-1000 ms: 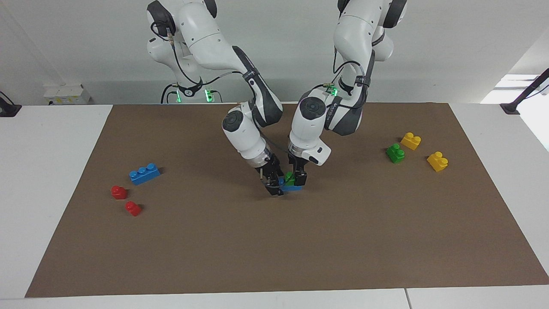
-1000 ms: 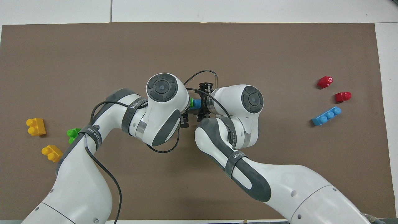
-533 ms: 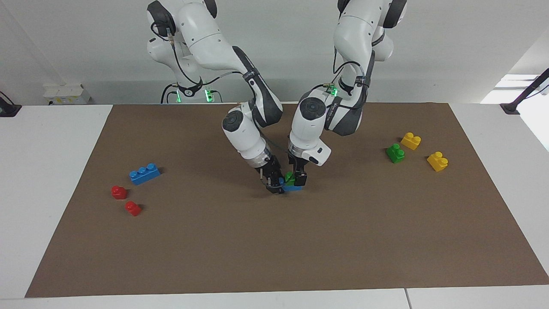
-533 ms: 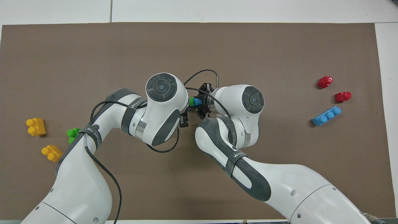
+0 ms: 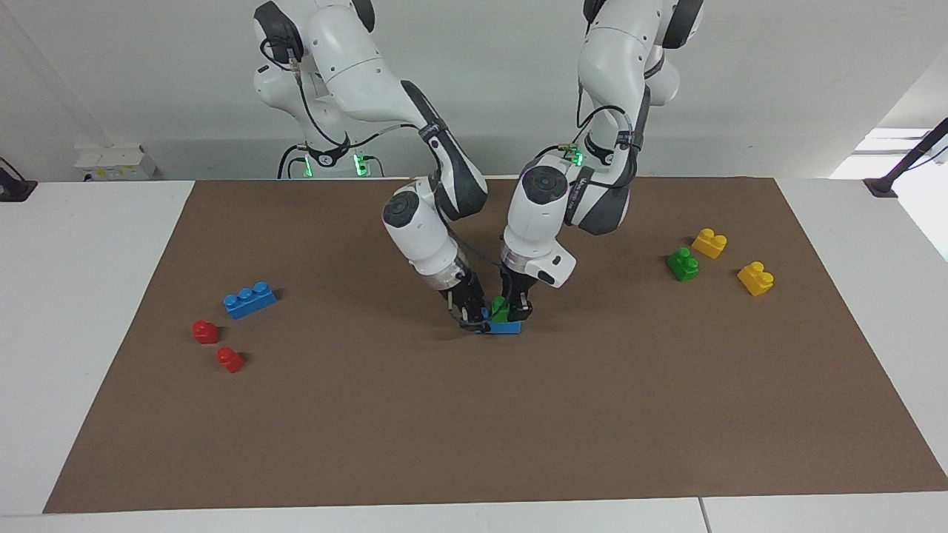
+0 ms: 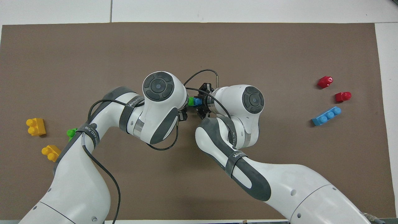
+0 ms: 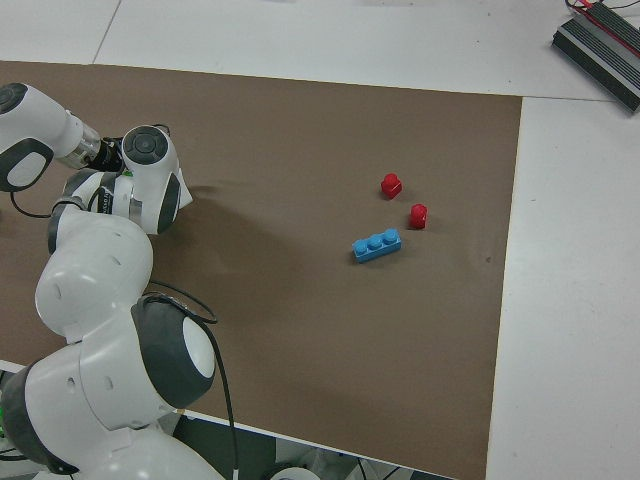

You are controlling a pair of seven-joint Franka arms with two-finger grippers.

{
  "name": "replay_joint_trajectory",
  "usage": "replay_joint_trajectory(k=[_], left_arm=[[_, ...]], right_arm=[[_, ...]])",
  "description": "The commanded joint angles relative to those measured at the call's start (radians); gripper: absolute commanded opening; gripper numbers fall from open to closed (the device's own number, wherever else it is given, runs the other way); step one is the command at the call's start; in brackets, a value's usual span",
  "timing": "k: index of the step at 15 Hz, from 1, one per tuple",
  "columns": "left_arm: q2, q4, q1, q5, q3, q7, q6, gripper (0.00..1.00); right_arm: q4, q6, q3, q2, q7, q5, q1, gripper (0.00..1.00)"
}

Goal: Remove green block with left arm and hold with right
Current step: 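Pull the green block away with the left gripper while the right gripper pulls blue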

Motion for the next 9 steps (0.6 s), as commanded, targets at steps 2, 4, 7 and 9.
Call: replay_joint_trajectory(k=[2,4,7,9], left_arm=[[-0.004,-0.017,-0.014,0.010,-0.003,-0.011,-0.019,0.00],[-0.013,-0.017,-0.011,0.010,-0.003,-0.008,-0.023,0.00],[-0.030,-0.019,-0.005,0.010,-0.003,-0.005,-0.038,0.00],[-0.088,-0.025,0.009,0.010,-0.003,-0.001,-0.093,0.00]], right_arm=[[-0.002,0.055,0.001,0.023,-0.016,0.021,0.002,0.00],[-0.002,0.055,0.001,0.023,-0.018,0.021,0.000,0.00],[0.000,0.053,0.001,0.023,-0.018,0.021,0.002,0.00],[0.000,0.055,0.001,0.022,-0.018,0.019,0.003,0.00]])
